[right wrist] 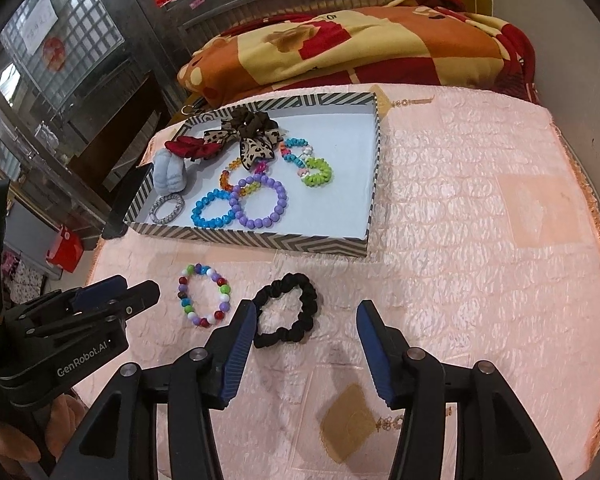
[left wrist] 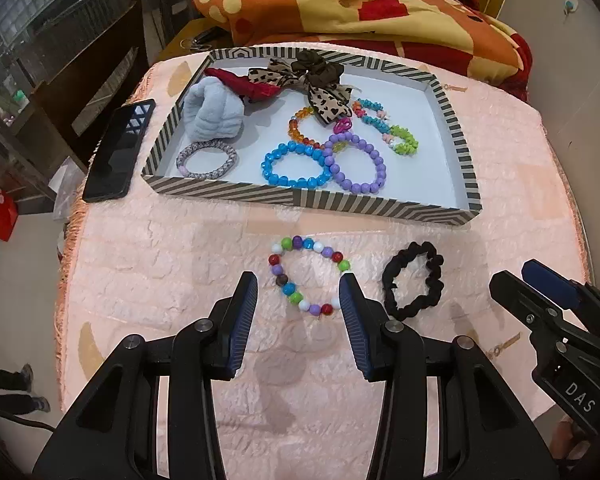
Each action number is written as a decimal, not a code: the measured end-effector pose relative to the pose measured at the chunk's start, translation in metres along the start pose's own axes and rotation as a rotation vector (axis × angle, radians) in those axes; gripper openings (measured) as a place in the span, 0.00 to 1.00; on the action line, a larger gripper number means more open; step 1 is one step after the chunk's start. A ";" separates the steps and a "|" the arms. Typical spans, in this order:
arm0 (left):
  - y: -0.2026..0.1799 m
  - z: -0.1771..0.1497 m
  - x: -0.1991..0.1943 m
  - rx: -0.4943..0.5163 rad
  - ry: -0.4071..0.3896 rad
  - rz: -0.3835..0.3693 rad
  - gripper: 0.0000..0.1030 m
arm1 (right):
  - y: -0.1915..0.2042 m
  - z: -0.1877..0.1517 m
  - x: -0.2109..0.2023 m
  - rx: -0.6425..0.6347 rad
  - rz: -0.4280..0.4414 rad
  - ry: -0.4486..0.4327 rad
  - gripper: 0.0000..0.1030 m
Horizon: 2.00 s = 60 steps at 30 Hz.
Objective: Organize jewelry
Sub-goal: 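Move the left tool to the multicolour bead bracelet while the right approaches the black scrunchie, then grasp the multicolour bead bracelet with the left gripper while the right grasps the black scrunchie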
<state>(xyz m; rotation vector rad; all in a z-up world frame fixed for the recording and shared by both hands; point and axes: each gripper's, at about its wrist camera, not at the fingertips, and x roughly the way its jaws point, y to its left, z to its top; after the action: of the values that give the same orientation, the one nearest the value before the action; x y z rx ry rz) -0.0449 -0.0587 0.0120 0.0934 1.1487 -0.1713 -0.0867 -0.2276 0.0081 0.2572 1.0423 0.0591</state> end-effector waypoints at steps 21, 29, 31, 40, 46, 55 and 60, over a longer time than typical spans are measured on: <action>0.027 -0.010 0.011 -0.059 0.057 -0.036 0.41 | 0.000 -0.007 0.026 -0.015 -0.012 0.055 0.50; 0.052 -0.011 0.036 -0.130 0.141 -0.093 0.41 | -0.007 -0.003 0.060 -0.016 -0.043 0.059 0.50; 0.054 -0.010 0.042 -0.133 0.153 -0.094 0.44 | -0.005 0.000 0.067 -0.032 -0.048 0.059 0.50; 0.051 0.004 0.071 -0.142 0.177 -0.098 0.46 | 0.000 -0.002 0.087 -0.107 -0.103 0.080 0.22; 0.036 0.011 0.087 -0.063 0.174 -0.046 0.46 | -0.005 -0.002 0.085 -0.086 -0.083 0.084 0.22; 0.024 0.013 0.088 0.017 0.127 -0.051 0.08 | -0.007 -0.004 0.083 -0.067 -0.050 0.072 0.14; 0.039 0.018 0.076 -0.034 0.164 -0.147 0.08 | -0.006 -0.004 0.065 -0.065 -0.021 0.040 0.10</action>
<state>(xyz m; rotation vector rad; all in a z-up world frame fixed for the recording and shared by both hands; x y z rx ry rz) 0.0086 -0.0303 -0.0502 -0.0078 1.3221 -0.2784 -0.0579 -0.2221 -0.0503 0.1865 1.0812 0.0795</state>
